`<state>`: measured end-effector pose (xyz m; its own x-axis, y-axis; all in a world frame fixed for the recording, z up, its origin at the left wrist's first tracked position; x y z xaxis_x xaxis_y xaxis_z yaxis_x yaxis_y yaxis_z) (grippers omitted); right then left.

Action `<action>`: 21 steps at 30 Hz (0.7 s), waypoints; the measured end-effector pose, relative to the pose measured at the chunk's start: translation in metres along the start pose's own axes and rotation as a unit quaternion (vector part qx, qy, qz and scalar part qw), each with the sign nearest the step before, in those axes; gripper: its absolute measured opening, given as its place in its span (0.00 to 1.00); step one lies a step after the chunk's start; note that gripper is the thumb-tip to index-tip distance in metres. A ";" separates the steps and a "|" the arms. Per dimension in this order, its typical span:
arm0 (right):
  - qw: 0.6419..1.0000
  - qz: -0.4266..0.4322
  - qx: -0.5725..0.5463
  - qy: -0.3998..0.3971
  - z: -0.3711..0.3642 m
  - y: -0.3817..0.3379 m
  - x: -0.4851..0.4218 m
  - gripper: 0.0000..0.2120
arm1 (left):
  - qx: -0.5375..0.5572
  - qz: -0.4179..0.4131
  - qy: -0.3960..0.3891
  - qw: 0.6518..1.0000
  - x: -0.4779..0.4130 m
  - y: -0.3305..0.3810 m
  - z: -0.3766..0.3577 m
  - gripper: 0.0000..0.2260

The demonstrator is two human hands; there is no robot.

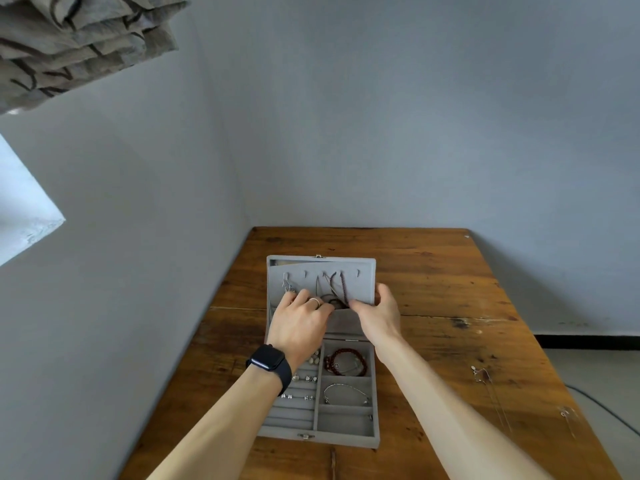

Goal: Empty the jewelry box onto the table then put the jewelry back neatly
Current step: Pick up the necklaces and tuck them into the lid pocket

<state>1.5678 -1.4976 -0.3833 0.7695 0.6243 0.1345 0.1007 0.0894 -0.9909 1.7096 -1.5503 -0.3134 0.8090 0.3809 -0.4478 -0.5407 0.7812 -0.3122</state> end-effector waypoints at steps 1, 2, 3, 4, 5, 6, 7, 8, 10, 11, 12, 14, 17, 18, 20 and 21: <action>1.000 0.000 0.007 -0.005 -0.001 -0.001 0.001 0.16 | 0.005 0.003 0.002 1.000 0.000 0.000 0.001 0.06; 1.000 -0.003 0.013 -0.011 -0.002 -0.002 0.002 0.16 | 0.012 0.006 0.006 1.000 0.001 0.000 0.002 0.07; 1.000 -0.007 0.016 -0.016 0.000 -0.004 0.003 0.16 | 0.020 0.009 0.009 1.000 0.001 0.000 0.004 0.08; 1.000 -0.009 0.019 -0.019 0.004 -0.006 0.004 0.16 | 0.026 0.010 0.011 1.000 0.001 0.001 0.007 0.09; 0.999 -0.007 0.027 -0.019 0.010 -0.008 0.007 0.17 | 0.031 0.013 0.012 0.999 0.002 0.002 0.010 0.09; 0.999 -0.001 0.040 -0.020 0.018 -0.011 0.012 0.18 | 0.036 0.016 0.009 0.999 0.002 0.003 0.014 0.10; 0.998 0.012 0.057 -0.022 0.028 -0.014 0.018 0.19 | 0.043 0.022 0.001 0.999 0.003 0.005 0.018 0.10; 0.996 0.029 0.076 -0.022 0.039 -0.016 0.025 0.20 | 0.053 0.029 -0.005 0.998 0.003 0.008 0.023 0.10; 0.990 0.072 0.118 -0.013 0.064 -0.022 0.047 0.19 | 0.085 0.048 -0.007 0.995 0.004 0.014 0.035 0.12; 0.986 0.095 0.137 -0.005 0.077 -0.025 0.061 0.18 | 0.103 0.056 -0.007 0.993 0.005 0.019 0.042 0.13; 0.982 0.114 0.150 0.004 0.092 -0.025 0.078 0.17 | 0.118 0.061 -0.011 0.991 0.006 0.027 0.048 0.14; 0.977 0.136 0.165 0.018 0.123 -0.020 0.119 0.16 | 0.151 0.067 -0.021 0.986 0.014 0.047 0.057 0.16; 0.971 0.141 0.185 0.060 0.180 0.007 0.186 0.14 | 0.208 0.059 -0.037 0.976 0.040 0.095 0.066 0.18; 0.968 0.138 0.193 0.082 0.199 0.018 0.207 0.13 | 0.226 0.051 -0.045 0.972 0.050 0.115 0.068 0.19; 0.963 0.126 0.203 0.125 0.233 0.039 0.246 0.13 | 0.252 0.035 -0.077 0.964 0.072 0.153 0.066 0.21; 0.962 0.113 0.202 0.147 0.249 0.050 0.261 0.14 | 0.257 0.027 -0.099 0.961 0.083 0.171 0.062 0.22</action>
<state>1.6170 -1.1372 -0.3967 0.8944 0.4216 -0.1496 -0.2966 0.3086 -0.9038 1.6984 -1.3540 -0.3516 0.8382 0.4757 -0.2667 -0.4399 0.8788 0.1847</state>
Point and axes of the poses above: each hand's wrist, its own x-axis away from the middle knuckle, its own z-axis out of the back of the hand, y = z × x, the point moved 8 cm from there along -x, towards the middle knuckle, and after that the axes turned 8 degrees about -x, right-handed, at the moved point
